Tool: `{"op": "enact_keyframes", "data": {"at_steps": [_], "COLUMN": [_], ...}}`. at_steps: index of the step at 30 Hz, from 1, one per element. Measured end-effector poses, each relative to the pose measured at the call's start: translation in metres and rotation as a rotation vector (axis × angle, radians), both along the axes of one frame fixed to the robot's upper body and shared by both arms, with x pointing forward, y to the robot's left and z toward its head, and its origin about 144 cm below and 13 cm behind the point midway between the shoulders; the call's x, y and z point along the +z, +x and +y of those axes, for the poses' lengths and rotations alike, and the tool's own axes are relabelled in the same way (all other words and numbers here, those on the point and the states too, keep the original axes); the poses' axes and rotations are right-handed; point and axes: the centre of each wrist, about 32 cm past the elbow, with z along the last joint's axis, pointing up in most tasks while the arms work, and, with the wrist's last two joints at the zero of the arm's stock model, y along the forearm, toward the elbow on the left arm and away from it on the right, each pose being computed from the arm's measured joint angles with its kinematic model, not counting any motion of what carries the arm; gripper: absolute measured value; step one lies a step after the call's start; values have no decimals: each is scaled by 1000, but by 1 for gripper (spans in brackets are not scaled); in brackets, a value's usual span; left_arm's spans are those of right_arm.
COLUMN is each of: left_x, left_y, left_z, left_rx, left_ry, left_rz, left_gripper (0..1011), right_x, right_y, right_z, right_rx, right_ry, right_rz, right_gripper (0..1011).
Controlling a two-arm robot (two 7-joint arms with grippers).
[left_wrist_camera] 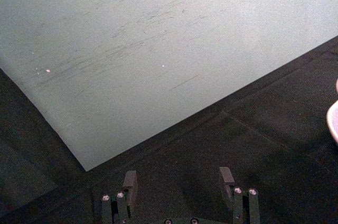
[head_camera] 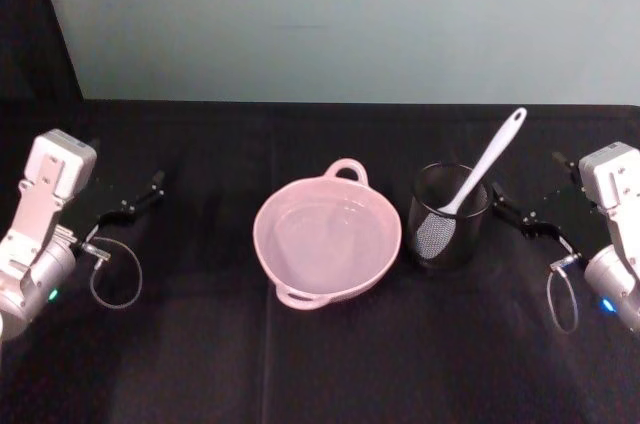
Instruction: Use the one hand to pick up the spoon and stir the clear water in the bowl.
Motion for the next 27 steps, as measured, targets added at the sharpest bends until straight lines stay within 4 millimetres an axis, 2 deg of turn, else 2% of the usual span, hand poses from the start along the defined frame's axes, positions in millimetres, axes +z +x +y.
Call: {"op": "enact_keyframes", "data": {"at_steps": [27], "left_x": [0], "left_y": [0], "left_z": [0], "left_rx": [0], "left_ry": [0], "left_rz": [0], "left_gripper": [1011], "right_x": [0], "right_y": [0], "right_z": [0], "right_rx": [0], "right_ry": [0], "right_rz": [0], "right_gripper": [1003]}}
